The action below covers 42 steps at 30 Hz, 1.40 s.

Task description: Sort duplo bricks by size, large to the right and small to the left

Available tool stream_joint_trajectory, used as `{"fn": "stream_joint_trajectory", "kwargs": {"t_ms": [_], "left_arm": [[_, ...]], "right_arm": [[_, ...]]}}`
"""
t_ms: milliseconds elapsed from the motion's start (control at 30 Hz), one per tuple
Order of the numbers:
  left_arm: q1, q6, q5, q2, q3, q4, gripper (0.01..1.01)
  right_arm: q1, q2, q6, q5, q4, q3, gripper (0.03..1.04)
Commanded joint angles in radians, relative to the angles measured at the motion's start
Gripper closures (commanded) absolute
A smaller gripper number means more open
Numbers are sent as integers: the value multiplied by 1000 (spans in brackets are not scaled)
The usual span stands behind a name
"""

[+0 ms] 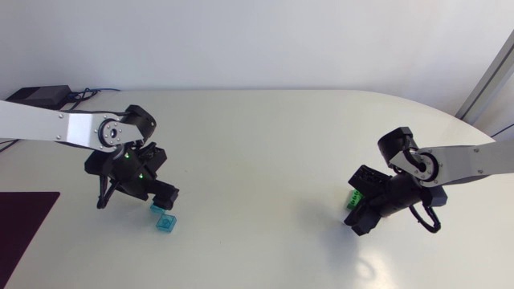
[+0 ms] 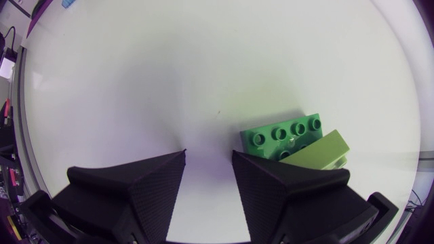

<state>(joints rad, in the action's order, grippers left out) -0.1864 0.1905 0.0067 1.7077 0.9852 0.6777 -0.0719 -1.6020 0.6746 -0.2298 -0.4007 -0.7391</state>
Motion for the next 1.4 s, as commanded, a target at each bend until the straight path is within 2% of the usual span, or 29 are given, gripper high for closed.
{"fn": "stream_joint_trajectory", "kwargs": {"t_ms": [0, 133, 267, 467, 800, 1067, 1200, 1367], "left_arm": [[-19, 6, 3, -71, -26, 14, 97], [-67, -3, 39, -100, -43, 60, 97], [-119, -19, 61, -114, -95, 60, 103], [-154, -25, 67, -129, -163, 54, 107], [-133, -8, 30, -105, -232, -18, 138], [-71, 24, -13, -26, -194, -70, 138], [-36, 44, -28, 10, -163, -90, 138], [-15, 53, -51, 18, -140, -107, 136]], "right_arm": [[-11, 42, 28, -11, -24, 27, 538], [-42, 111, 10, -19, -56, 30, 538], [-68, 183, -7, -29, -101, 30, 538], [-77, 289, -15, -32, -136, 58, 538], [198, 303, 125, -57, -139, 89, 538], [385, 174, 191, -57, -35, 70, 538], [429, 100, 197, -51, 33, 61, 538], [452, 45, 210, -55, 60, 53, 538]]}}
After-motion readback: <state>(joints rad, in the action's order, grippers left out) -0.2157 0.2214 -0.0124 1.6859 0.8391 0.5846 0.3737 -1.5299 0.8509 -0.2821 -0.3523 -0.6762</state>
